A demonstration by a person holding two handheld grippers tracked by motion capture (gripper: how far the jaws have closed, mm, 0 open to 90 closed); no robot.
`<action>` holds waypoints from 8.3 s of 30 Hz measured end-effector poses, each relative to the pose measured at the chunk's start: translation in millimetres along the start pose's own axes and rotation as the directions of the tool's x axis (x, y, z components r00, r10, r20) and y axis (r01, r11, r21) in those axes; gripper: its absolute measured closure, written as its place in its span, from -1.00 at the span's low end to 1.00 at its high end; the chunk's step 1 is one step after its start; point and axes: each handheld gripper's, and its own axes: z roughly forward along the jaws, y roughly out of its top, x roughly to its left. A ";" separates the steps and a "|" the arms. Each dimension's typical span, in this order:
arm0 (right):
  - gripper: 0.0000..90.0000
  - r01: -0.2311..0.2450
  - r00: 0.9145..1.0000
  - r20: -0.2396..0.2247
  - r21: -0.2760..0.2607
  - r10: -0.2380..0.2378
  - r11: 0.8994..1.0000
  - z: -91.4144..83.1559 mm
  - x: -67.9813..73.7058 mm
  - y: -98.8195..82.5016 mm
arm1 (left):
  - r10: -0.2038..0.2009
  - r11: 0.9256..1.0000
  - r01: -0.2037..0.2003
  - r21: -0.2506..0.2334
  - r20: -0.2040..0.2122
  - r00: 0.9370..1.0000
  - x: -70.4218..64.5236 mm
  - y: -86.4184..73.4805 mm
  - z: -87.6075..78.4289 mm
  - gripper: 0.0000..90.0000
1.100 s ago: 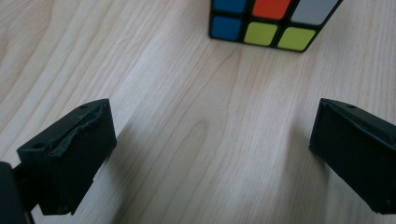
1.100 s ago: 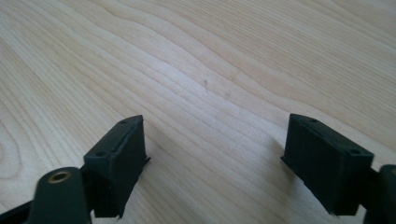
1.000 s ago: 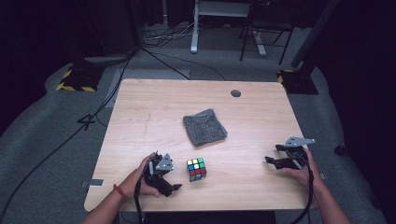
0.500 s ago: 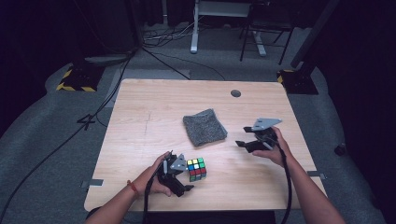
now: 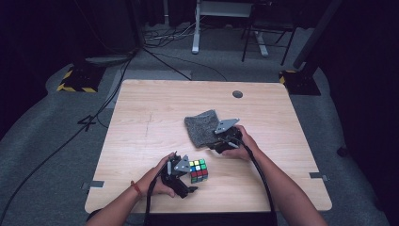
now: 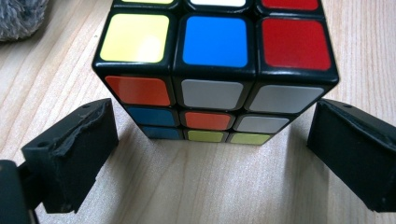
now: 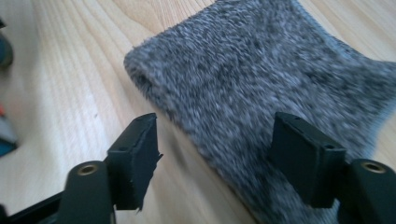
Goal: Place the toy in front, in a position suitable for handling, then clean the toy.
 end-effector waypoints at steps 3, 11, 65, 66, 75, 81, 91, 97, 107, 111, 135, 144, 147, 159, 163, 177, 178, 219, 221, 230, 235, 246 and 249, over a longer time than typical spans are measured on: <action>-0.21 -0.017 1.000 -0.007 0.004 0.017 1.000 7.5 -2.6 1.6 | 0.004 1.000 -0.004 0.001 0.000 1.000 0.2 0.1 0.0 -0.96; 0.10 -0.033 0.999 0.006 0.003 0.033 0.999 12.1 -7.6 5.0 | 0.002 1.000 -0.002 0.000 -0.001 1.000 0.0 0.1 0.0 -0.96; -0.18 -0.050 0.999 0.002 -0.071 0.050 0.996 -134.0 54.0 -95.9 | 0.012 0.999 -0.011 -0.052 0.017 1.000 -4.1 21.9 14.0 -0.65; -0.19 -0.050 0.999 0.000 -0.062 0.051 0.997 -129.0 52.4 -95.4 | 0.015 0.998 -0.014 -0.054 0.019 1.000 -3.4 22.2 14.8 -0.65; -0.25 -0.106 0.994 -0.029 -0.008 0.105 0.994 -99.9 44.2 -105.4 | 0.023 0.999 -0.022 -0.047 0.017 1.000 4.2 23.1 17.7 -0.50; 0.04 -0.133 0.991 -0.027 0.001 0.133 0.991 -103.8 44.2 -107.9 | 0.044 0.998 -0.042 -0.055 0.032 0.999 8.0 24.7 18.5 -0.35; 0.64 -0.146 0.989 -0.008 -0.006 0.146 0.989 -110.0 45.5 -112.5 | 0.063 0.996 -0.060 -0.061 0.053 0.997 20.7 23.2 16.8 -0.27; 0.74 -0.145 0.989 0.006 -0.020 0.146 0.989 -112.3 45.3 -115.9 | 0.052 0.997 -0.049 -0.061 0.056 0.997 30.4 27.6 20.5 -0.26; 0.77 -0.183 0.982 0.037 -0.030 0.184 0.983 -121.0 33.1 -127.2 | 0.072 0.996 -0.068 -0.064 0.065 0.995 35.6 31.1 23.6 -0.27; 0.77 -0.184 0.982 0.038 -0.036 0.186 0.982 -121.9 31.0 -128.9 | 0.064 0.996 -0.060 -0.063 0.058 0.996 34.7 30.8 23.4 -0.27; 0.78 -0.173 0.983 0.037 -0.100 0.177 0.980 -130.0 29.8 -116.9 | 0.115 0.993 -0.114 -0.012 0.030 0.993 23.2 41.9 20.5 -0.25; 0.78 -0.110 0.993 0.010 -0.188 0.114 0.976 -141.7 40.3 -78.5 | 0.136 0.988 -0.135 -0.071 0.020 0.990 12.9 62.8 9.9 -0.25; 0.78 -0.087 0.996 -0.006 -0.217 0.088 0.972 -145.8 46.0 -60.7 | 0.154 0.986 -0.153 -0.065 0.007 0.988 11.4 70.7 11.0 -0.25; 0.78 0.019 1.000 -0.018 -0.152 -0.022 0.988 -128.5 64.6 -3.7 | 0.193 0.980 -0.194 -0.035 -0.032 0.981 9.0 92.0 17.5 -0.25; 0.78 0.037 0.997 -0.058 -0.124 -0.045 0.992 -118.5 69.1 3.1 | 0.194 0.981 -0.194 -0.001 -0.043 0.980 10.6 90.8 19.9 -0.25; 0.78 0.046 0.999 0.012 -0.069 -0.045 0.997 -111.5 66.6 1.0 | 0.200 0.980 -0.199 0.021 -0.034 0.979 8.4 89.2 22.8 -0.25; 0.78 0.036 0.999 0.022 -0.066 -0.035 0.997 -112.4 63.6 -1.8 | 0.200 0.980 -0.199 0.021 -0.034 0.979 8.4 89.2 22.8 -0.25; 0.78 -0.029 0.999 -0.039 -0.077 0.026 0.997 -110.4 64.8 -27.1 | 0.178 0.974 -0.180 -0.140 -0.028 0.984 9.0 88.2 -3.6 -0.25; 0.78 -0.032 0.998 -0.057 -0.080 0.028 0.996 -110.6 65.0 -28.5 | 0.175 0.974 -0.177 -0.140 -0.028 0.984 9.9 87.7 -4.3 -0.25; 0.78 0.006 0.998 -0.062 -0.170 -0.017 0.985 -126.9 74.9 -25.0 | 0.158 0.980 -0.164 -0.110 -0.059 0.986 11.6 86.5 -2.8 -0.25; 0.78 0.018 0.996 -0.079 -0.236 -0.038 0.972 -141.2 76.1 -17.1 | 0.177 0.981 -0.182 -0.065 -0.071 0.982 9.0 87.8 4.4 -0.25; 0.77 0.039 0.995 -0.076 -0.226 -0.058 0.973 -125.6 84.7 2.9 | 0.199 0.978 -0.200 -0.053 -0.033 0.980 -3.4 92.9 13.0 -0.25; 0.78 0.045 0.999 -0.004 -0.212 -0.047 0.976 -122.8 79.9 3.0 | 0.205 0.977 -0.205 -0.051 0.002 0.979 -3.3 92.8 16.2 -0.25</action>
